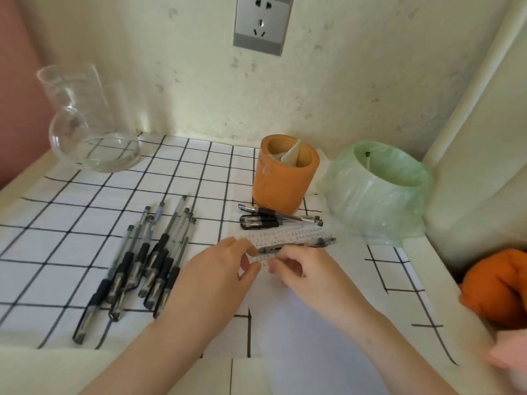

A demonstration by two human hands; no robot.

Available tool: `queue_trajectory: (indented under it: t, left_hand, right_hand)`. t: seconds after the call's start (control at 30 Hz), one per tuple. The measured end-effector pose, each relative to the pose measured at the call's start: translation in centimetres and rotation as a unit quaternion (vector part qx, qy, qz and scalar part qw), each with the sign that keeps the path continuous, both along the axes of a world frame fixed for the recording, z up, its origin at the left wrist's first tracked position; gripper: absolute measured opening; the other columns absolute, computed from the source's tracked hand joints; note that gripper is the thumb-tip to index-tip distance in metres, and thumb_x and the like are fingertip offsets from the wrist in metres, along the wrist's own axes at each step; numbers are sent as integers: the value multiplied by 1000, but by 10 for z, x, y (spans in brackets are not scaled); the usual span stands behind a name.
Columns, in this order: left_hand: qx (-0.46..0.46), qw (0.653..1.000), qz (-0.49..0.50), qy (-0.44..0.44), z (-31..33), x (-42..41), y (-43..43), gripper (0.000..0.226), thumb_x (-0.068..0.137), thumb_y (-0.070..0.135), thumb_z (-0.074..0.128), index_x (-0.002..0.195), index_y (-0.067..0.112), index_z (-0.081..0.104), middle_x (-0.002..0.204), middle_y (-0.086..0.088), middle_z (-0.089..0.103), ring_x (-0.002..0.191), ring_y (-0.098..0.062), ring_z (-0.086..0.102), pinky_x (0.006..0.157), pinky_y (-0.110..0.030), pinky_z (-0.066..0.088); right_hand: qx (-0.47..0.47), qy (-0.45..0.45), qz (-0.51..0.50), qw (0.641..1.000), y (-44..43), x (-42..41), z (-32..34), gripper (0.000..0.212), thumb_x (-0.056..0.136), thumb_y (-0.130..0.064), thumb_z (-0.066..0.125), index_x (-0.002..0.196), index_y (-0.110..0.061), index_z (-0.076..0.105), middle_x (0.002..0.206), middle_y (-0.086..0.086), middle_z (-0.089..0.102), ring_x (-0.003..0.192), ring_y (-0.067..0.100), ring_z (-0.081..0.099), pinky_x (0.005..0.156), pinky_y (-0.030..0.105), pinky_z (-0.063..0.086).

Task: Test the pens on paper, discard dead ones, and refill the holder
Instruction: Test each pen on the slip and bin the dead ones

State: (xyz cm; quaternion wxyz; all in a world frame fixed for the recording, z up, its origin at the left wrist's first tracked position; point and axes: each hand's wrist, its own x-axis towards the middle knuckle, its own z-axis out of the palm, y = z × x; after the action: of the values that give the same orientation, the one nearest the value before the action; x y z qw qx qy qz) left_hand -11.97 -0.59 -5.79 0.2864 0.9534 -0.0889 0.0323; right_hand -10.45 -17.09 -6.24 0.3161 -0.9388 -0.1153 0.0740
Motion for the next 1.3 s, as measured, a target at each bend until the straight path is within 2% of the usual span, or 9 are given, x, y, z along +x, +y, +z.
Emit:
queue_trajectory:
  t: [0.13,0.27,0.47,0.6,0.7,0.83,0.93,1.17,1.3]
  left_hand:
    - [106,991,73,-48,-7,-1,26,26,93,32,46,116,24,55,105,9,55,92,-9,53,71,-20,44]
    - [219,968,111,-43,-18,-1,36,26,71,18,76,93,8,66,90,-10,60,80,-26,59,54,-32,52]
    - [228,965,125,-17,-28,-3,38,51,56,2,84,101,7,61,95,-12,56,80,-24,57,59,-29,53]
    - [190,976,103,-25,-26,-1,37,50,69,1,75,113,12,53,91,-4,59,79,-17,57,67,-26,48]
    - [85,992,88,-42,-17,0,35,38,84,7,59,120,14,49,93,1,60,80,-15,56,68,-21,42]
    - [-50,995,16,-86,-5,-3,28,27,78,9,64,103,18,59,85,10,59,71,-4,55,57,-10,38]
    - [-111,988,-60,-90,-4,-9,16,17,78,21,60,95,24,59,82,19,58,73,0,54,65,-5,39]
    - [-200,980,-7,-10,-4,-11,7,10,85,37,54,92,29,55,80,18,62,85,3,57,70,-8,43]
    - [-216,975,-27,38,-5,-12,3,12,93,30,44,88,31,55,67,17,58,62,-1,54,56,-14,41]
  right_hand:
    - [2,4,6,1000,4,2,-9,26,93,-40,52,82,-21,66,69,-3,63,59,8,51,59,28,41]
    - [6,8,0,1000,6,6,-8,28,92,-41,51,81,-20,65,71,4,64,51,6,42,51,21,32]
    - [0,6,3,1000,5,8,-8,29,92,-42,50,82,-20,65,71,4,64,50,5,42,50,19,31]
    - [8,2,6,1000,7,9,-9,27,92,-40,52,82,-19,66,70,4,65,50,6,42,50,21,33]
    - [61,15,0,998,9,8,-8,25,93,-37,54,82,-19,67,63,-1,63,48,5,43,50,19,34]
    - [210,82,-3,974,18,6,1,33,85,-50,54,92,-21,65,64,-6,62,51,1,51,53,18,40]
    - [313,120,1,942,23,5,5,38,81,-50,54,103,-22,65,63,-3,62,52,13,53,45,21,38]
    - [473,103,-74,872,18,9,13,32,89,-30,51,86,-1,65,59,8,59,45,17,48,41,23,37]
    - [477,80,-91,870,17,8,15,29,87,-30,53,82,-4,64,58,7,58,44,18,47,42,23,38]
